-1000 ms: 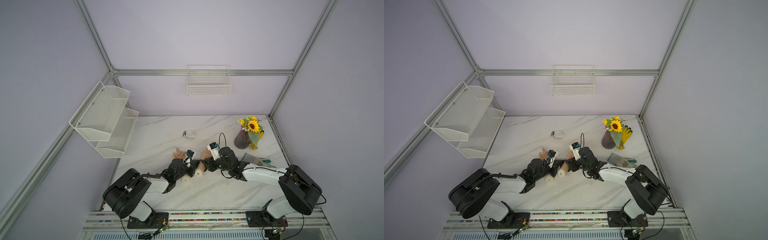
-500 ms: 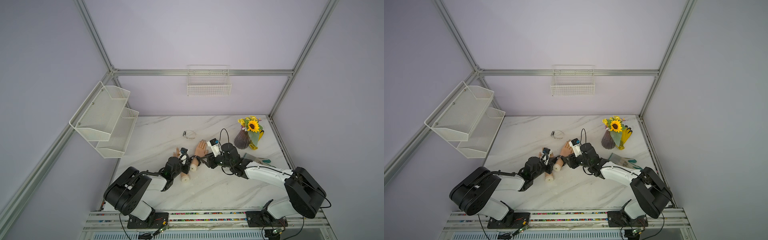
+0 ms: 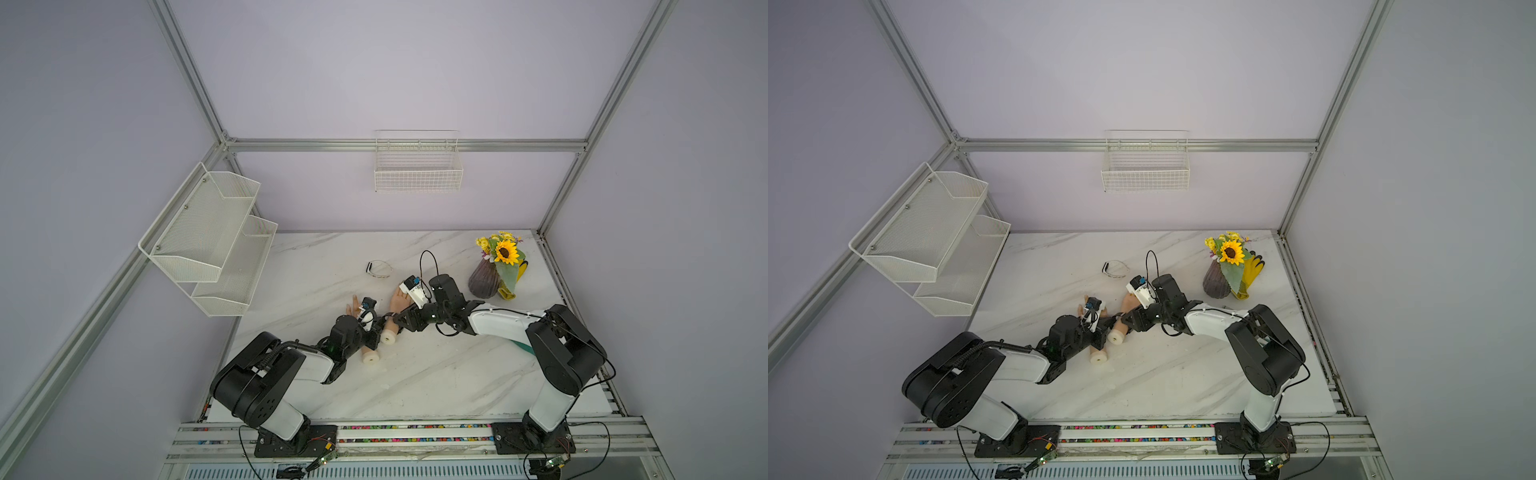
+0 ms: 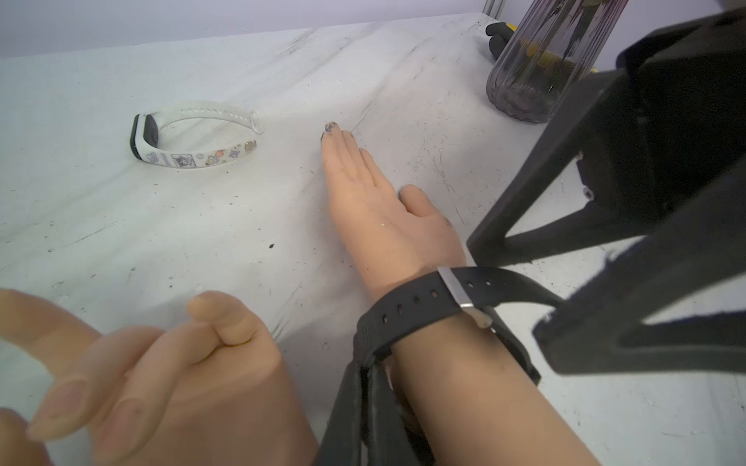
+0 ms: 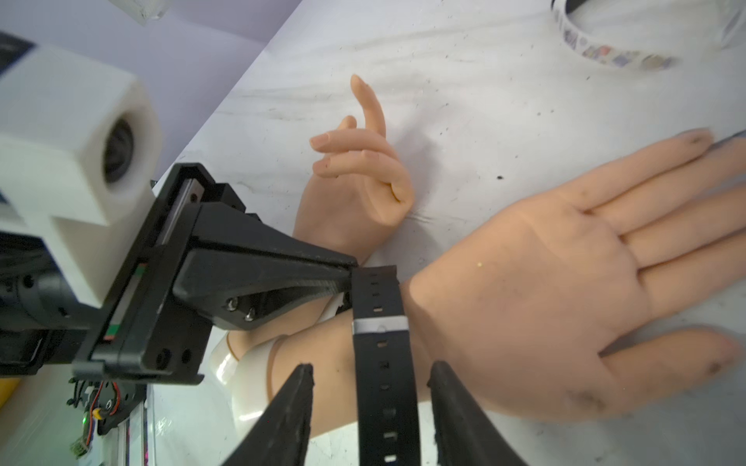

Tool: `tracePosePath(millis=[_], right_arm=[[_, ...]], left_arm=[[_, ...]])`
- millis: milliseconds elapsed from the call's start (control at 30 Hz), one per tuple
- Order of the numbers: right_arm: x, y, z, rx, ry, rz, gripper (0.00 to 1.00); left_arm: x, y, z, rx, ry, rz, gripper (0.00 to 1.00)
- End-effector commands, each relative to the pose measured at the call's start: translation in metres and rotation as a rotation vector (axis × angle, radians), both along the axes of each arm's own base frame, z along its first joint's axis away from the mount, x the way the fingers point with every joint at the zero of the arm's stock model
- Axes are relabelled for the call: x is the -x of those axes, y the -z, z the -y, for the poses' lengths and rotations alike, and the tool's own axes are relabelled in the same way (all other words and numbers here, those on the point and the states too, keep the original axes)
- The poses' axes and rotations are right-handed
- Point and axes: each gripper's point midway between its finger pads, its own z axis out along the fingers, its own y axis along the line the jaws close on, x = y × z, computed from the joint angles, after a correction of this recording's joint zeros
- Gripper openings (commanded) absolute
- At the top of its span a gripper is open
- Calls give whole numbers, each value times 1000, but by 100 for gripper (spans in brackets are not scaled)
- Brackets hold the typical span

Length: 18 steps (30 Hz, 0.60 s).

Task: Take off the watch
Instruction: Untie the watch from the hand.

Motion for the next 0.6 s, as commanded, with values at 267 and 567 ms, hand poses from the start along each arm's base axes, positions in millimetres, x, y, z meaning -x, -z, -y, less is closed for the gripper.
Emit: tracePosePath(millis=[267, 567], right_arm=[[-10, 4, -15, -4, -59, 25, 50], [-19, 10, -12, 30, -17, 31, 37]], left_arm=[[-6, -22, 8, 38, 25, 87, 0], [-6, -23, 8, 39, 26, 89, 0]])
